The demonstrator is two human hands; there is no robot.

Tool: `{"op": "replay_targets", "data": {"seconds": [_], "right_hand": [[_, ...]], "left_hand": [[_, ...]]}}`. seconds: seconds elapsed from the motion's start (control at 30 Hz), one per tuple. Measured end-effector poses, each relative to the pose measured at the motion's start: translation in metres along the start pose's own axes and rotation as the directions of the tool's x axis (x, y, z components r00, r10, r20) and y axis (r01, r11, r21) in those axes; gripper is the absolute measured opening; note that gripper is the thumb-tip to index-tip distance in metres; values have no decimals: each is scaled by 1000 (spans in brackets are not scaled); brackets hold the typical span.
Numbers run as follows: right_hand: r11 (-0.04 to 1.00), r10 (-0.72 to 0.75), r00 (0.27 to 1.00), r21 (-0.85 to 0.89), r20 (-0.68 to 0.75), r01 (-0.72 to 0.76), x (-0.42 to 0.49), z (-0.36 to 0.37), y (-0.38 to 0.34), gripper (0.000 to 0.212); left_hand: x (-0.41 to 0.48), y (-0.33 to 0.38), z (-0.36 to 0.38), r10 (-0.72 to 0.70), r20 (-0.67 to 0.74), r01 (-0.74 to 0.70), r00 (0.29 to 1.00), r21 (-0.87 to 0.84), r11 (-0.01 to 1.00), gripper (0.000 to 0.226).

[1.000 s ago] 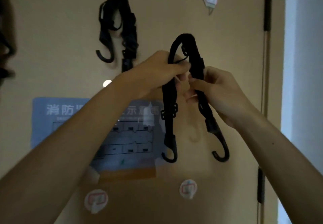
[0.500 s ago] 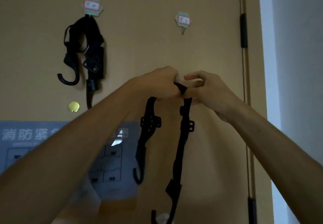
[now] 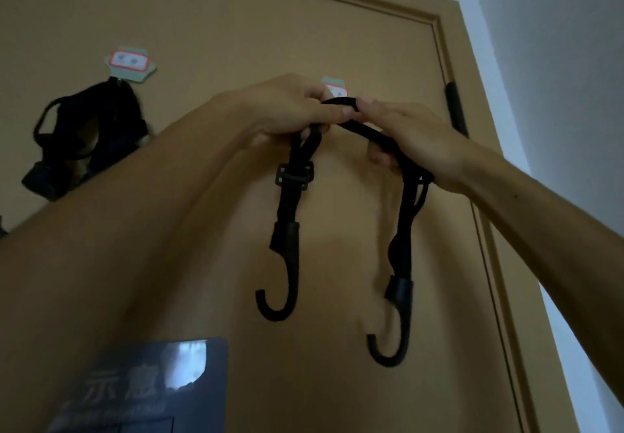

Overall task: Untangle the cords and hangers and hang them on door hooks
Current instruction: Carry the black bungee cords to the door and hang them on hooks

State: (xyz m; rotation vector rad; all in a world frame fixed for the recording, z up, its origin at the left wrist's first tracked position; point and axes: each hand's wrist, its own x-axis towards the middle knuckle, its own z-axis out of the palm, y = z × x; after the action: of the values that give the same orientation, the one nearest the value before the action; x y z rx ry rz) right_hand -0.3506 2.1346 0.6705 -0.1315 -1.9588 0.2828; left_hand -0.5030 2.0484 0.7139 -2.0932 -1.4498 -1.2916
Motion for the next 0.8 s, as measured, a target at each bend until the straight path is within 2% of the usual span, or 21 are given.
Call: {"op": "replay_targets", "data": {"seconds": [0.1,0.23,0.3,0.4,0.53,0.67,0.8], "right_hand": [[996,-86,992,-40,-90,83,16,-1,9,55],[960,-193,966,-236,-171,150,39,-2,18,35],[942,-240,953,-280,-185,184,50,-5,19,26],[882,-318,929,-420,-192,215,66,-7,20,20],[830,-378,881,-526,-286,186,79,-5,26,17],[815,-383,875,-553,-295,170,82,0,32,21],[806,-383,885,-564,-265,180,71,10,37,27]], "left_hand": [[11,0,-4,66,-47,-62,997,81,995,29],[17,-4,-12,100,-66,-88,993,161,983,28],[22,-5,-16,117,-90,-95,989,210,973,26],[31,-1,-17,138,-174,-78,975,313,946,20],[39,5,-11,226,-296,2,928,611,791,17],[40,4,-5,290,-318,12,903,692,722,8],[29,-4,2,282,-295,37,913,749,661,9]]}}
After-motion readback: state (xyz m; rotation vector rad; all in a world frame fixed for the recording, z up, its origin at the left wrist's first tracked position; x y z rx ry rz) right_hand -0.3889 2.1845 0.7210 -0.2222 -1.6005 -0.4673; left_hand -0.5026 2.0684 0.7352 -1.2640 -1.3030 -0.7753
